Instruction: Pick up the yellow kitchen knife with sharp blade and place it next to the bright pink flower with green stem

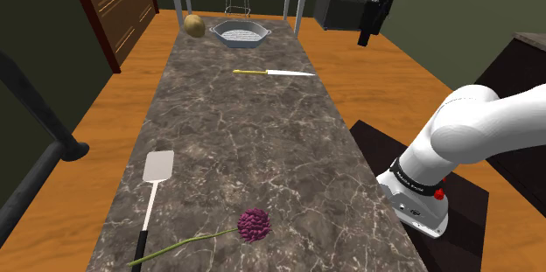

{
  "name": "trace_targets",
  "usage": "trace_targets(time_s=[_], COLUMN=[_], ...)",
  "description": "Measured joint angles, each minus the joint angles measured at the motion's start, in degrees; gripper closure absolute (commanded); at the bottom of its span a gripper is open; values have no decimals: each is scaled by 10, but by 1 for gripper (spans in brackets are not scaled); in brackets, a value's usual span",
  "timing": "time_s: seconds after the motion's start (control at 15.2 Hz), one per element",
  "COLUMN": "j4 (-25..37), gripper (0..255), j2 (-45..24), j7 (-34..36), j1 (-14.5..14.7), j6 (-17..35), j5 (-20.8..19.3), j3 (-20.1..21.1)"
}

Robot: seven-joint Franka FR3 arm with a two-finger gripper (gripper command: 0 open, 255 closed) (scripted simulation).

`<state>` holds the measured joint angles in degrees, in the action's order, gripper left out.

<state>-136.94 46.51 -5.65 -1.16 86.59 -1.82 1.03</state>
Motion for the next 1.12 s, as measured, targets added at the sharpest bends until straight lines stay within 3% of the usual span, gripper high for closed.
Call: trace_targets(time_s=[0.26,1.12], j4=[0,104], gripper=[0,0], j2=[-37,-315], j7=[-33,-224], j1=[7,49], j6=[35,208], j5=[-13,-59], j3=[-10,-43])
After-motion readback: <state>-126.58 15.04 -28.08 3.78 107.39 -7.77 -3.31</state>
